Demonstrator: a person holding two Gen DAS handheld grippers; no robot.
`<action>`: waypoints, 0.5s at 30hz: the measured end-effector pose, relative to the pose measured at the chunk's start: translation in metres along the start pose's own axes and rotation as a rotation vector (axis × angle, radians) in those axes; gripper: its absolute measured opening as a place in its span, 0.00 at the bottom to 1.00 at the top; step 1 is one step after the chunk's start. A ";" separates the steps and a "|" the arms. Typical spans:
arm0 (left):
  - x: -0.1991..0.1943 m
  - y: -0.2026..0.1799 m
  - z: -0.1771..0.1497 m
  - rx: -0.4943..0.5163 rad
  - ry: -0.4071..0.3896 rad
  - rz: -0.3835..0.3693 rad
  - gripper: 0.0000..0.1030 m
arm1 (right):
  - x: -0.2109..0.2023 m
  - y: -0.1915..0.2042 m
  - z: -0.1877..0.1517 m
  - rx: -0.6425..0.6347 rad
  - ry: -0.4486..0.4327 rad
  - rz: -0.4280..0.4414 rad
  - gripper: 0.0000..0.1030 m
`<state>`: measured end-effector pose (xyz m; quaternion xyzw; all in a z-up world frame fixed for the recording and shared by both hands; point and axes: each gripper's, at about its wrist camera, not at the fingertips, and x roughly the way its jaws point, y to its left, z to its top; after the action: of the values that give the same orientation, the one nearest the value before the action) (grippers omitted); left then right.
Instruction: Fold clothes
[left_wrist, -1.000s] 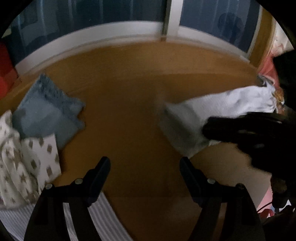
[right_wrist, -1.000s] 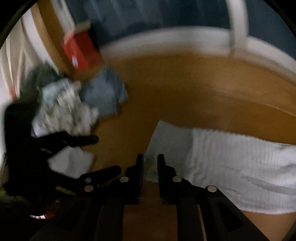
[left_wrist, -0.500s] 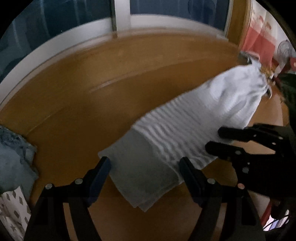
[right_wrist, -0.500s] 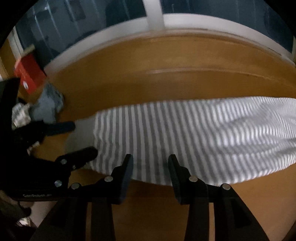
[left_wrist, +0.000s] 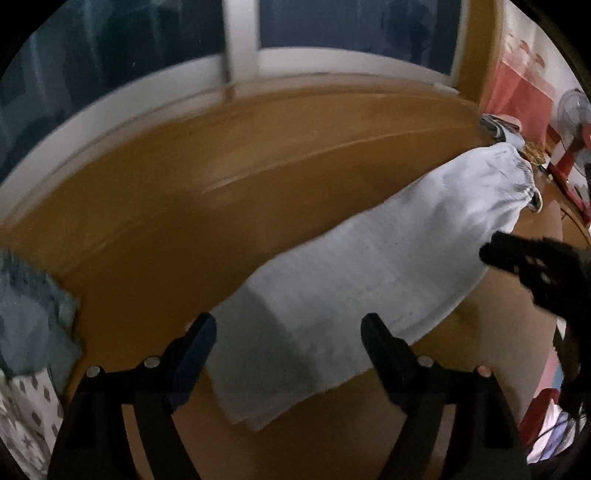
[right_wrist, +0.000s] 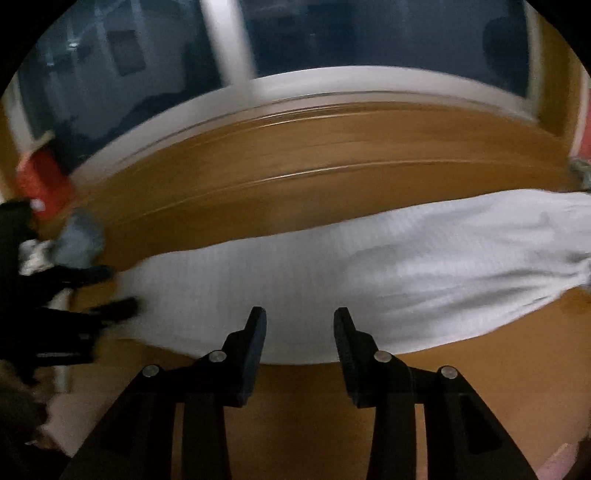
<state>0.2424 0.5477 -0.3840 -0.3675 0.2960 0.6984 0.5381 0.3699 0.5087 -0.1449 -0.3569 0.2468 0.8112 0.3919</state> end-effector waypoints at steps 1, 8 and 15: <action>0.007 -0.010 0.006 -0.001 0.003 0.009 0.77 | 0.002 -0.013 0.002 0.000 0.002 -0.027 0.37; 0.042 -0.043 0.011 -0.116 0.059 0.100 0.78 | 0.025 -0.057 -0.003 -0.110 0.055 -0.047 0.37; 0.051 -0.054 0.008 -0.257 0.091 0.168 0.80 | 0.022 -0.056 -0.019 -0.288 0.081 0.070 0.37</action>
<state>0.2854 0.5946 -0.4229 -0.4388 0.2579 0.7556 0.4123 0.4135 0.5380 -0.1807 -0.4332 0.1556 0.8363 0.2980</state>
